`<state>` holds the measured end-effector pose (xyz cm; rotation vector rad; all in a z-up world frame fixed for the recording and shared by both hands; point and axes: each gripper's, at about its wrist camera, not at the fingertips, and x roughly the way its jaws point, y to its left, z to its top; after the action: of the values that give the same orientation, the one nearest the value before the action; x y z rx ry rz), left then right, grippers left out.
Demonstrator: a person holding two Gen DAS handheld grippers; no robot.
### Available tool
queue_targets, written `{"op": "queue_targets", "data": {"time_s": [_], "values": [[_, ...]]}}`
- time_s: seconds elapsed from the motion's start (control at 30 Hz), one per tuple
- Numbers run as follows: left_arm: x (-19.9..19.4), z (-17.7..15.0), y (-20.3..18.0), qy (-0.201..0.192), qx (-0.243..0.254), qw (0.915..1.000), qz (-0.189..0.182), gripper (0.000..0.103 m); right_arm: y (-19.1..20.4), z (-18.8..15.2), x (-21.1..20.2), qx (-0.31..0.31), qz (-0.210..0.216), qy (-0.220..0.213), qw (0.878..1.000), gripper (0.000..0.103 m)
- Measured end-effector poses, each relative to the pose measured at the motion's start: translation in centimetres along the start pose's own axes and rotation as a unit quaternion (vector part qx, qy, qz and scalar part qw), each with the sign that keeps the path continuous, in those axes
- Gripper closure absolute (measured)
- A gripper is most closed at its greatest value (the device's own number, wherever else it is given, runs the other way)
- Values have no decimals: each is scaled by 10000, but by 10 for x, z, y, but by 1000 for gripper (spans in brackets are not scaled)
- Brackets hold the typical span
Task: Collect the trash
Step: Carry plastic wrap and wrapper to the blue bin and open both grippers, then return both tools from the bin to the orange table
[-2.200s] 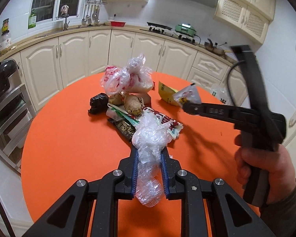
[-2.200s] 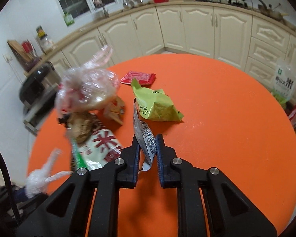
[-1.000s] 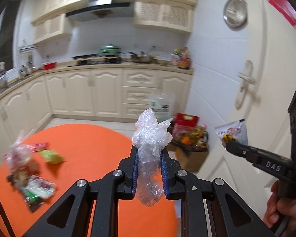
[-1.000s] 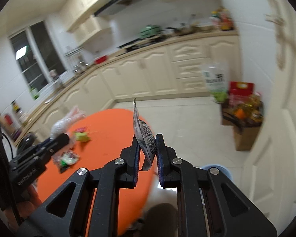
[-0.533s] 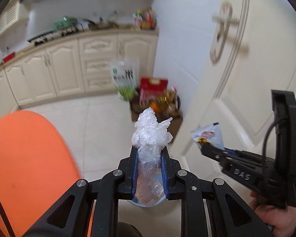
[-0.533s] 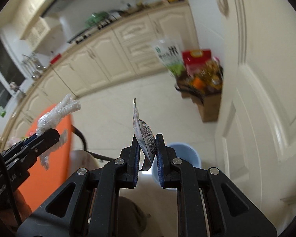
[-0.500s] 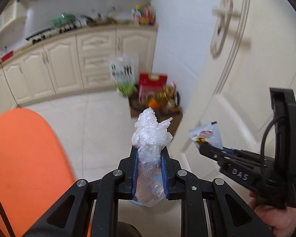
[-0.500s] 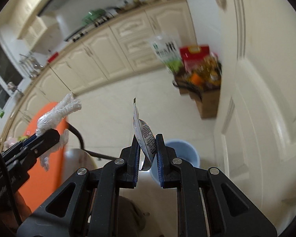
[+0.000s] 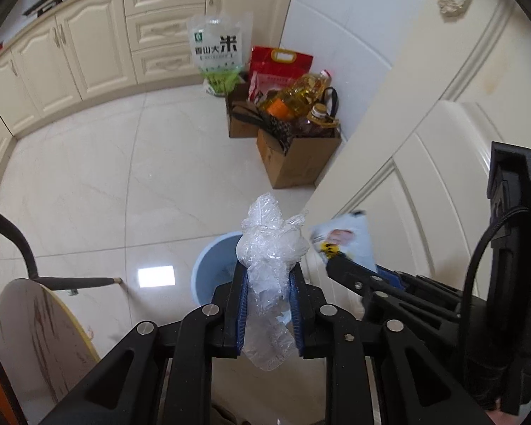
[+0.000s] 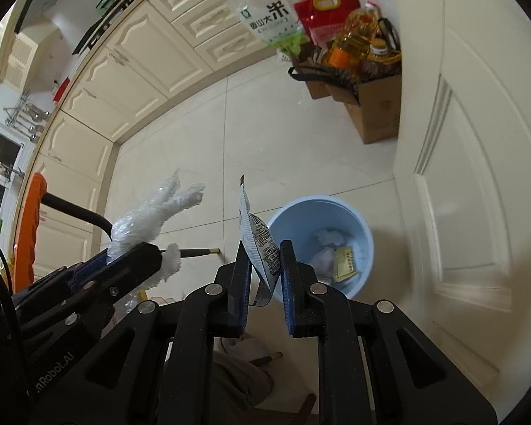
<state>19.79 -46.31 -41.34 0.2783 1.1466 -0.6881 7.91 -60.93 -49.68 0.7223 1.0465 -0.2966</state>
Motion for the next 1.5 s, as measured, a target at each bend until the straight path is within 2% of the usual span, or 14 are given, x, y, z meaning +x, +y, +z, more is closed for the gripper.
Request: {"op": "queue_targets", "data": {"time_s": [0.1, 0.13, 0.17, 0.23, 0.27, 0.3, 0.33, 0.5, 0.7, 0.93, 1.07, 1.23, 1.33, 1.5], "values": [[6, 8, 7, 48, 18, 9998, 204, 70, -6, 2, 7, 171, 53, 52, 9998, 77], [5, 8, 10, 43, -16, 9996, 264, 60, -8, 2, 7, 224, 9, 36, 9997, 67], [2, 5, 12, 59, -51, 9996, 289, 52, -11, 2, 6, 304, -19, 12, 9995, 62], [3, 9, 15, -5, -176, 9994, 291, 20, -17, 5, 4, 455, -43, -48, 9989, 44], [4, 10, 15, -22, -191, 9993, 334, 13, -20, 4, 0, 530, -44, -97, 9985, 38], [2, 8, 15, -31, -186, 9992, 363, 4, -23, 3, -4, 607, -42, -166, 9980, 29], [2, 9, 12, -34, -166, 9991, 386, 1, -25, 2, -8, 653, -56, -216, 9976, 20], [-17, -7, 3, -142, -44, 9991, 392, 1, -27, -2, -29, 817, -176, -398, 9957, 0], [-59, -30, -3, -409, 42, 9988, 270, 1, -23, -2, -64, 1063, 76, -706, 9918, 0], [-151, -76, 17, -1297, 18, 9913, 218, 1, 14, -6, -126, 900, 396, -1270, 9870, 0], [-204, -118, 51, -1809, -285, 9822, 422, 1, 59, -14, -157, 436, 551, -1505, 9861, 0], [-262, -180, 98, -2230, -738, 9686, 821, 1, 144, -34, -182, -429, 786, -1674, 9818, 0], [-298, -222, 127, -2518, -1037, 9546, 1203, 1, 195, -51, -189, -921, 916, -1685, 9771, 0], [-346, -285, 158, -2832, -1491, 9314, 1736, 1, 286, -93, -198, -1814, 1027, -1778, 9617, 0]]}}
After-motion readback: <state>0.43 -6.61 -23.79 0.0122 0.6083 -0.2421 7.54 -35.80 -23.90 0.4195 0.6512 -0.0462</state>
